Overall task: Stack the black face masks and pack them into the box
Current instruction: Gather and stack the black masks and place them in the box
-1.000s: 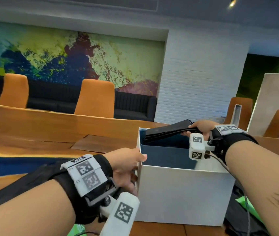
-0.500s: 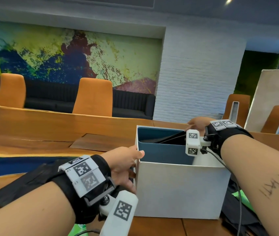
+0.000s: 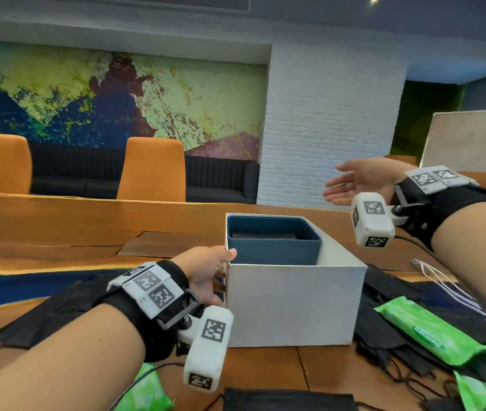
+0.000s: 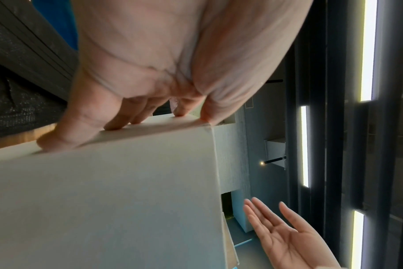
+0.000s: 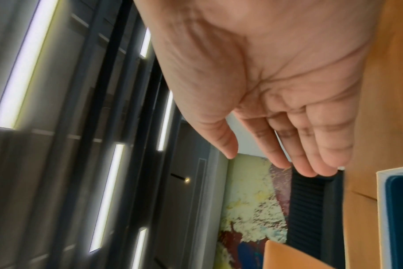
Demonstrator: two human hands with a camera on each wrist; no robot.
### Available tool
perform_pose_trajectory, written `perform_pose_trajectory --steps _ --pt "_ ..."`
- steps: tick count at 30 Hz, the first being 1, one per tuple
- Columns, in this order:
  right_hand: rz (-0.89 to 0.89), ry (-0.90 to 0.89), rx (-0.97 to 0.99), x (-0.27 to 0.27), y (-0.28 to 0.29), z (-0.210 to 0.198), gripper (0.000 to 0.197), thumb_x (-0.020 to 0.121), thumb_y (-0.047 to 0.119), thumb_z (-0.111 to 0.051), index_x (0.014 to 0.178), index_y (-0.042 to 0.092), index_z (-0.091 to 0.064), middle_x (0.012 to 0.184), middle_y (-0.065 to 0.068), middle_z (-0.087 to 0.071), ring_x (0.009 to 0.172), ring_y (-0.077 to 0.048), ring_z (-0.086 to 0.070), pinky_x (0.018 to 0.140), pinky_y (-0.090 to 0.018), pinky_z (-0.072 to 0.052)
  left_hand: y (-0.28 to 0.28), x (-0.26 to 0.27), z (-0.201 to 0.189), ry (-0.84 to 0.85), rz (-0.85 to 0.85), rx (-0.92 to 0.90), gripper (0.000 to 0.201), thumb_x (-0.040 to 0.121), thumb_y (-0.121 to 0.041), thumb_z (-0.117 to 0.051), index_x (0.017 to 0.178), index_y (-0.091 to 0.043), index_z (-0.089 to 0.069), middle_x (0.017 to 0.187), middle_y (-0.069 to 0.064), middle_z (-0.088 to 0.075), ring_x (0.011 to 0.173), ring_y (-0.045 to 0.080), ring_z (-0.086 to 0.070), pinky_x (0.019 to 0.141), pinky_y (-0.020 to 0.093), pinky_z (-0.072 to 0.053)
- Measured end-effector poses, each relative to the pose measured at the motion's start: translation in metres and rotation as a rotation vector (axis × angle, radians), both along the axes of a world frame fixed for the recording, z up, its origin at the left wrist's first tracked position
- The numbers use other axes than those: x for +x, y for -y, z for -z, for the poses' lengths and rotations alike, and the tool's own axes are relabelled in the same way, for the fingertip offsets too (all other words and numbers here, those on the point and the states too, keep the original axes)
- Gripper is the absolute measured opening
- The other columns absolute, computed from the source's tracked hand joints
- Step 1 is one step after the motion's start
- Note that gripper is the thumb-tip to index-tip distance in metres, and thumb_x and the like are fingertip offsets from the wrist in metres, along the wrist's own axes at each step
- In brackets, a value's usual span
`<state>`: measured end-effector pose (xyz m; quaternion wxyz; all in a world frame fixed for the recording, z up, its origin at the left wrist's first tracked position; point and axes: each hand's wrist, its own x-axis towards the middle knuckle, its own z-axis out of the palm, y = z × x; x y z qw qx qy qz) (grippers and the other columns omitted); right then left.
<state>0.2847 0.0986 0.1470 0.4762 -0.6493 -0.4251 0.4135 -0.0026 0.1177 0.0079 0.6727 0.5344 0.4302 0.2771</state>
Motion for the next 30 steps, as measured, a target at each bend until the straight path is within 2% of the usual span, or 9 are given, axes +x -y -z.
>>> perform_pose_trajectory --steps 3,6,11,15,18,21,23,26,30 --pt "-0.049 0.015 0.033 -0.007 0.044 -0.003 0.037 0.098 0.033 -0.046 0.110 0.000 -0.059 0.108 -0.017 -0.065 0.098 -0.027 -0.063 0.067 -0.034 -0.059 0.020 -0.008 0.004 0.016 0.000 0.000 0.036 0.097 -0.033 -0.049 0.128 -0.015 -0.047 0.121 0.019 -0.056 0.106 0.032 -0.060 0.070 0.051 -0.055" --pt "-0.096 0.036 0.014 -0.013 0.084 0.010 0.038 0.096 0.034 -0.049 0.112 0.001 -0.061 0.107 -0.017 -0.067 0.102 -0.028 -0.064 0.080 -0.036 -0.057 0.043 -0.021 0.012 -0.077 0.004 -0.008 0.023 0.095 -0.039 -0.049 0.105 -0.019 -0.053 0.111 0.013 -0.058 0.101 0.027 -0.057 0.089 0.049 -0.046" --pt "-0.212 0.194 -0.207 -0.033 0.131 0.071 0.038 0.094 0.032 -0.051 0.113 0.000 -0.060 0.105 -0.019 -0.063 0.095 -0.027 -0.060 0.088 -0.039 -0.048 0.076 -0.035 0.029 -0.278 -0.011 -0.017 0.036 0.093 -0.038 -0.054 0.115 -0.009 -0.058 0.111 0.012 -0.056 0.101 0.027 -0.056 0.084 0.042 -0.051" --pt "-0.322 0.494 -0.483 -0.052 0.144 0.124 0.038 0.095 0.036 -0.053 0.121 0.009 -0.057 0.118 -0.011 -0.062 0.113 -0.023 -0.057 0.099 -0.044 -0.045 0.092 -0.027 0.034 -0.460 -0.015 0.029 0.031 0.092 -0.037 -0.057 0.107 -0.010 -0.060 0.097 0.008 -0.052 0.087 0.022 -0.052 0.076 0.037 -0.049" --pt "-0.443 0.693 -0.586 -0.062 0.146 0.139 0.043 0.091 0.039 -0.060 0.127 0.015 -0.054 0.119 0.002 -0.059 0.114 -0.016 -0.054 0.099 -0.042 -0.047 0.105 -0.013 0.034 -0.587 0.007 0.052 0.031 0.092 -0.037 -0.058 0.110 -0.011 -0.058 0.108 0.009 -0.054 0.088 0.022 -0.059 0.069 0.032 -0.053" --pt "-0.503 0.822 -0.635 -0.069 0.145 0.138 0.051 0.083 0.039 -0.069 0.129 0.025 -0.054 0.126 -0.001 -0.057 0.119 -0.018 -0.052 0.100 -0.044 -0.047 0.110 0.003 0.032 -0.645 0.042 0.053 0.037 0.091 -0.037 -0.058 0.117 -0.011 -0.055 0.109 0.008 -0.053 0.080 0.020 -0.062 0.056 0.025 -0.053" --pt "-0.516 0.908 -0.662 -0.074 0.142 0.139 0.054 0.082 0.036 -0.071 0.131 0.026 -0.052 0.127 -0.002 -0.055 0.116 -0.018 -0.053 0.099 -0.043 -0.047 0.108 0.011 0.032 -0.700 0.059 0.079 0.041 0.092 -0.035 -0.059 0.124 -0.011 -0.052 0.114 0.009 -0.052 0.092 0.022 -0.062 0.066 0.028 -0.056" --pt "-0.547 1.060 -0.677 -0.081 0.135 0.145 0.051 0.085 0.032 -0.069 0.131 0.021 -0.050 0.105 0.003 -0.057 0.085 -0.011 -0.057 0.090 -0.032 -0.048 0.101 0.019 0.038 -0.824 0.101 0.126 0.053 0.090 -0.033 -0.062 0.135 -0.013 -0.044 0.131 0.009 -0.051 0.116 0.026 -0.055 0.093 0.040 -0.052" --pt "-0.591 1.168 -0.746 -0.084 0.121 0.155 0.050 0.084 0.032 -0.070 0.128 0.018 -0.052 0.089 0.002 -0.056 0.073 -0.012 -0.055 0.070 -0.026 -0.049 0.089 0.023 0.044 -0.985 0.189 0.146 0.060 0.086 -0.034 -0.065 0.138 -0.013 -0.042 0.136 0.011 -0.051 0.115 0.026 -0.054 0.090 0.039 -0.053"
